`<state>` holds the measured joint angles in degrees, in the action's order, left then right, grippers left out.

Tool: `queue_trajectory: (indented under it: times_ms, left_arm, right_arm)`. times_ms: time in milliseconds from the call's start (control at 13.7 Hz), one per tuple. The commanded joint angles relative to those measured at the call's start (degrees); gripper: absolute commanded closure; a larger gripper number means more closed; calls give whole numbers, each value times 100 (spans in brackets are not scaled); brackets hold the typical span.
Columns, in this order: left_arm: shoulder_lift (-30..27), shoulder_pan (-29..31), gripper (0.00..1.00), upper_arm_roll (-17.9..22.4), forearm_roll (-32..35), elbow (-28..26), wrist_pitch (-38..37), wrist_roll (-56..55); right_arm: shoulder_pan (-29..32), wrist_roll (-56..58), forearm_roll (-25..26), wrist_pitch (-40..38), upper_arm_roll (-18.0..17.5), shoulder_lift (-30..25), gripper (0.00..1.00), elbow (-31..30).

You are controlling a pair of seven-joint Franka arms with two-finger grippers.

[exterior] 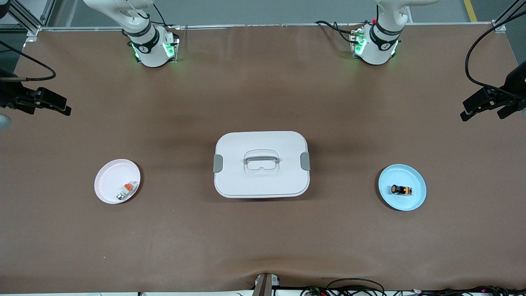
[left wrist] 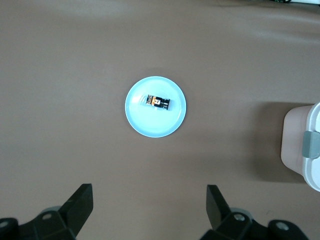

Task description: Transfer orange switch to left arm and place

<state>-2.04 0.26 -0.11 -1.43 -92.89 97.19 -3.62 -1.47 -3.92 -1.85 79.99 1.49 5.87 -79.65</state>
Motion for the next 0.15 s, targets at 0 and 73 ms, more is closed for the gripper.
queue_trajectory:
  times_ms: [0,73]
  left_arm:
    - [11,45,0,-51,20,60,1,90]
    - [11,45,0,-60,20,60,1,90]
  right_arm:
    - [41,32,53,-19,-9,-60,0,-68]
    - [41,41,53,-19,-9,-60,0,-77]
